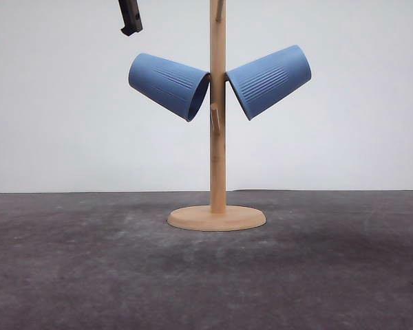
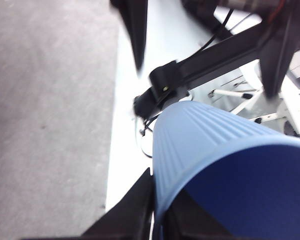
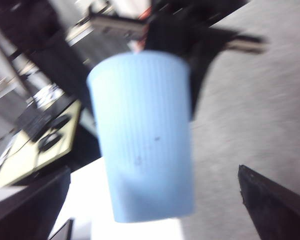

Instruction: Place three cups

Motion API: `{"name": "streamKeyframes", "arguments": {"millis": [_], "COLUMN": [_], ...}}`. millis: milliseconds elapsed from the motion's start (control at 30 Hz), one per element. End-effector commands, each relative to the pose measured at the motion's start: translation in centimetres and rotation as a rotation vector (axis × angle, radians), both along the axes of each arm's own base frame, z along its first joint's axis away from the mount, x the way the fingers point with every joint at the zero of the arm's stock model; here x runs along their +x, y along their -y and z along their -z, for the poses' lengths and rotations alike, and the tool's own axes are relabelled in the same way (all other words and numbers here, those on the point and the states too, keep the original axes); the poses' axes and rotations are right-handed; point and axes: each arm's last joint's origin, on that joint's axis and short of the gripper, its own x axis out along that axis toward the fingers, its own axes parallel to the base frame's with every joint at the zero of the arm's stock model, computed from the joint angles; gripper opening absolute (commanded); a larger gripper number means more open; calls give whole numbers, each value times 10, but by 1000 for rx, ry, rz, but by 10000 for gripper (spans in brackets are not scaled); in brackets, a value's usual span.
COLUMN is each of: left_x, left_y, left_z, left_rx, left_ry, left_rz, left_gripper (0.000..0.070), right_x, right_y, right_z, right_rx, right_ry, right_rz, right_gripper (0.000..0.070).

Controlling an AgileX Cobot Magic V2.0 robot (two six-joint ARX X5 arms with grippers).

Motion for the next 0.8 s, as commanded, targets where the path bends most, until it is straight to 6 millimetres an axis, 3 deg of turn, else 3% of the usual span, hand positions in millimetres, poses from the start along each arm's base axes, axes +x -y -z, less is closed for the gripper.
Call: {"name": "streamKeyframes", "arguments": {"millis": [0, 400, 767], "left_x": [2, -4, -5], "left_y": [4, 1, 0], "left_z": [-5, -4, -3], "left_rx": [-35, -43, -45], "left_ry": [28, 27, 35], "left_rz": [21, 56, 67], "left_gripper": [0, 0, 0], "right_x": [3, 14, 14], "right_y": [-6, -40, -48], "right_z": [1, 21, 26], "right_rx": [-2, -34, -28], "right_ry": [2, -58, -94], "right_rz": [-26, -147, -199], "right_gripper": [700, 700, 700]}}
